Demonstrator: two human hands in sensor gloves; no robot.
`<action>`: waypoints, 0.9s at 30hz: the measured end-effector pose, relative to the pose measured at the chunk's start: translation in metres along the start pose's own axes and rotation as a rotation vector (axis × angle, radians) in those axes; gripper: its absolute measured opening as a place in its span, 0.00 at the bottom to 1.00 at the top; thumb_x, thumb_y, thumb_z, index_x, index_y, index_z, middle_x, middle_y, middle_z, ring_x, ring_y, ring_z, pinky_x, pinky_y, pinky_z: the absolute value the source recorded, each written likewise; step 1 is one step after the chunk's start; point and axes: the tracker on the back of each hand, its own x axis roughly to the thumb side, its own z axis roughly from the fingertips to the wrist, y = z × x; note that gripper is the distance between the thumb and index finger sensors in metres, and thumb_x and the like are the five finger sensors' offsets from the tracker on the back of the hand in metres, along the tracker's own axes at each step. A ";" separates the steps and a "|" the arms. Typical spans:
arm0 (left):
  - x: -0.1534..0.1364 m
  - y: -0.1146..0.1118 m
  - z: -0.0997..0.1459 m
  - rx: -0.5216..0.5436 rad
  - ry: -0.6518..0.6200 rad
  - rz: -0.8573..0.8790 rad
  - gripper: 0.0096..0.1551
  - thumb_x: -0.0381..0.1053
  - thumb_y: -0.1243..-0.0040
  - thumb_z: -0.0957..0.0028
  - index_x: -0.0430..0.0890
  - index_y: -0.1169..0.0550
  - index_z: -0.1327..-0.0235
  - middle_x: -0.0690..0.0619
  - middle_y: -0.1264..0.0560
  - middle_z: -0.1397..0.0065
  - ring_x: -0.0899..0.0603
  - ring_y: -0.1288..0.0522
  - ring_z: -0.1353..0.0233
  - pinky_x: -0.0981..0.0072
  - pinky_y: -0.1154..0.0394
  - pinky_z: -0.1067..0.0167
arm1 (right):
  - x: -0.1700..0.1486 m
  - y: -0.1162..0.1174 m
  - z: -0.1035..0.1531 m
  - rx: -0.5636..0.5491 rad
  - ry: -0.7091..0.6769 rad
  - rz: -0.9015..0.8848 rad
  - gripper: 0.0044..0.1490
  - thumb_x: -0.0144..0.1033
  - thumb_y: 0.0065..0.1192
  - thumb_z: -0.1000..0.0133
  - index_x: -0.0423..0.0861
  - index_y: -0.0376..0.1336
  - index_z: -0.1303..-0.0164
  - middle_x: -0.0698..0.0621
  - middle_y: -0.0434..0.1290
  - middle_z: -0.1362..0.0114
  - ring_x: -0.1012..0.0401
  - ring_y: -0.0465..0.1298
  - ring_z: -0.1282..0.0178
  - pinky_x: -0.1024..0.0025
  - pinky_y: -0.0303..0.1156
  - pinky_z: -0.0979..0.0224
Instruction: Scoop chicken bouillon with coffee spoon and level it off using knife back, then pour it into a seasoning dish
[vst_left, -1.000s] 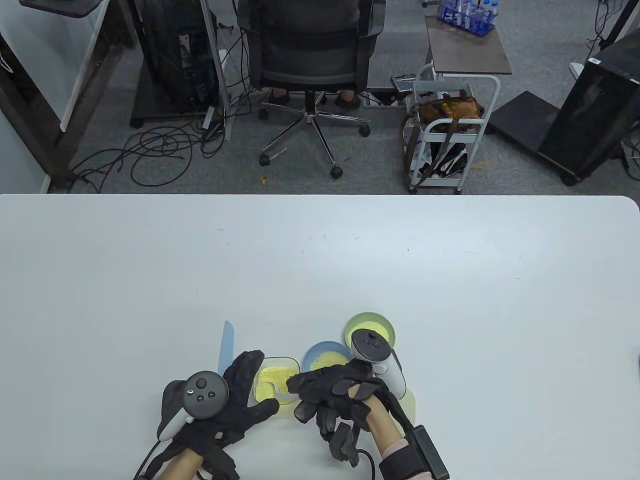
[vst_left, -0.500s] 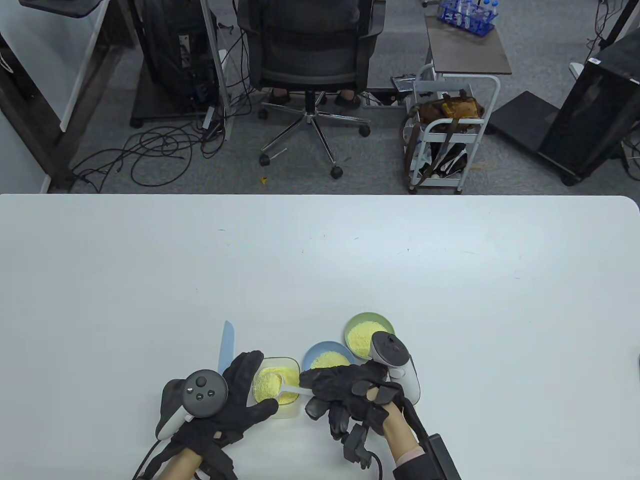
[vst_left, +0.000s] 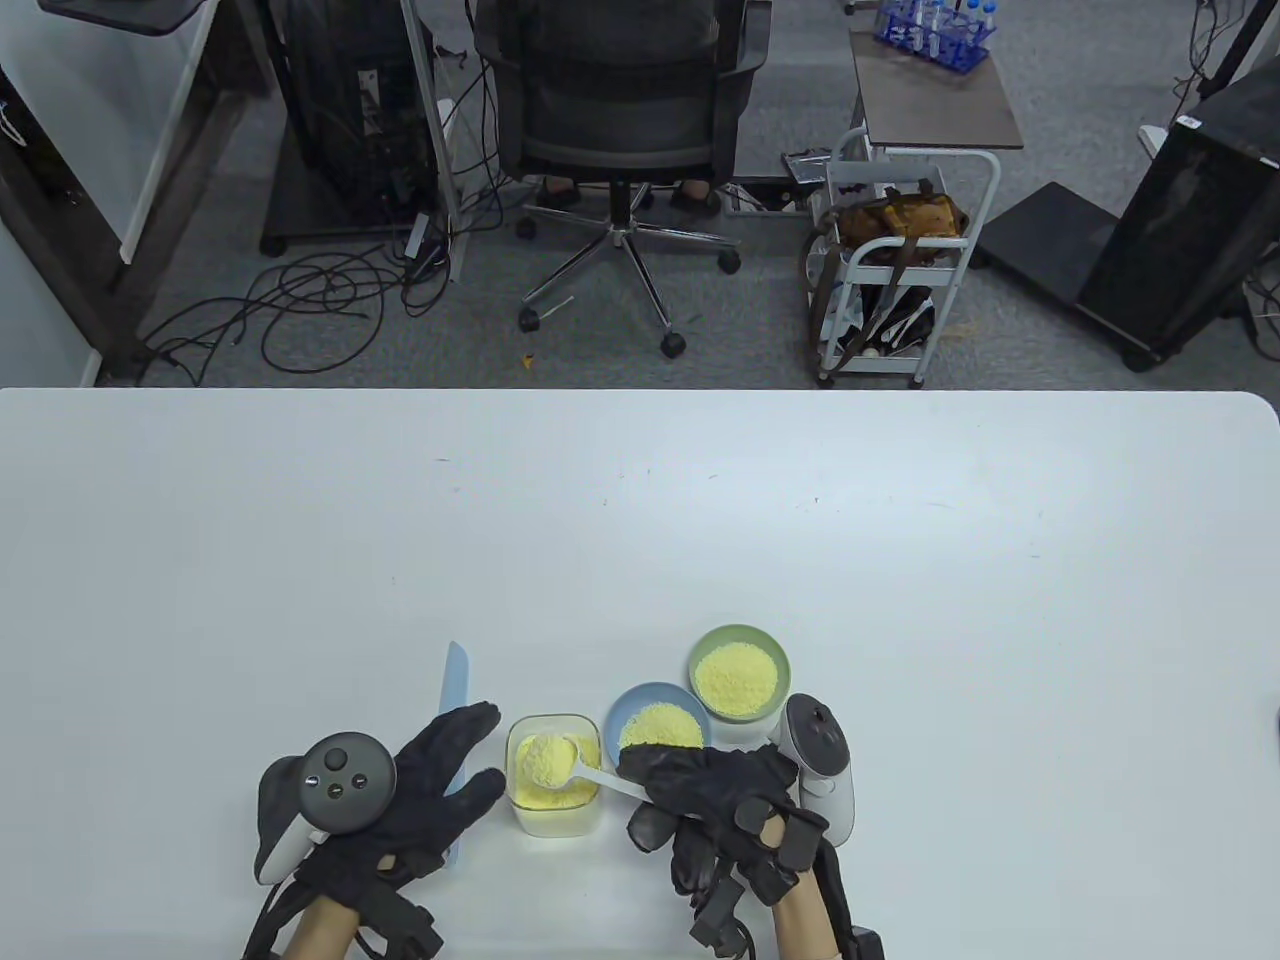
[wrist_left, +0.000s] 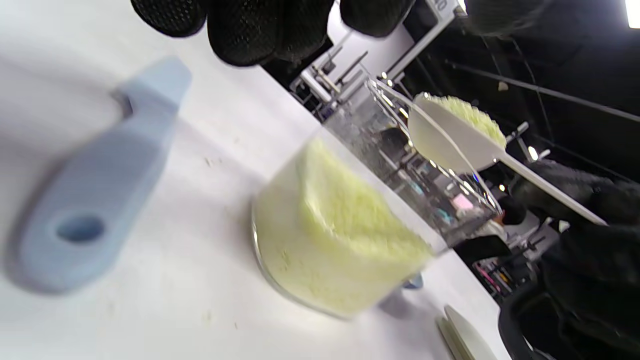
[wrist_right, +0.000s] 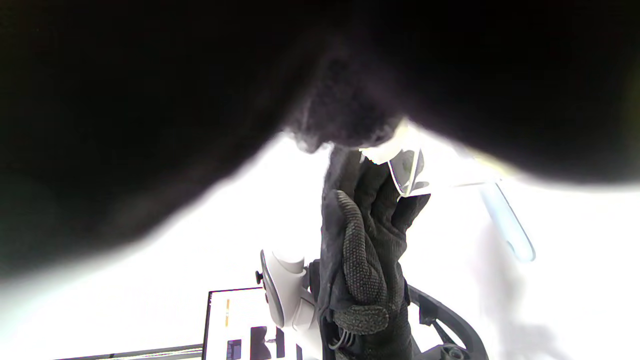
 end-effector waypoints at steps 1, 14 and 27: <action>-0.003 0.005 0.000 0.016 0.021 -0.002 0.34 0.61 0.46 0.44 0.52 0.32 0.25 0.38 0.32 0.21 0.32 0.29 0.26 0.40 0.35 0.32 | 0.002 0.000 0.001 -0.010 0.009 0.031 0.26 0.21 0.59 0.50 0.21 0.60 0.48 0.28 0.78 0.73 0.72 0.82 0.94 0.69 0.84 0.86; -0.027 -0.018 -0.012 -0.159 0.501 -0.478 0.43 0.69 0.37 0.55 0.38 0.25 0.40 0.44 0.18 0.55 0.47 0.17 0.62 0.58 0.24 0.59 | -0.004 -0.003 0.015 -0.033 -0.055 -0.015 0.26 0.22 0.58 0.50 0.22 0.60 0.48 0.28 0.78 0.72 0.72 0.82 0.93 0.69 0.84 0.85; -0.009 -0.038 -0.020 -0.077 0.474 -0.625 0.35 0.66 0.33 0.56 0.35 0.18 0.58 0.50 0.15 0.70 0.52 0.16 0.75 0.62 0.21 0.71 | -0.003 0.000 0.016 -0.005 -0.079 -0.011 0.26 0.23 0.58 0.50 0.22 0.59 0.47 0.28 0.78 0.71 0.72 0.82 0.93 0.69 0.84 0.85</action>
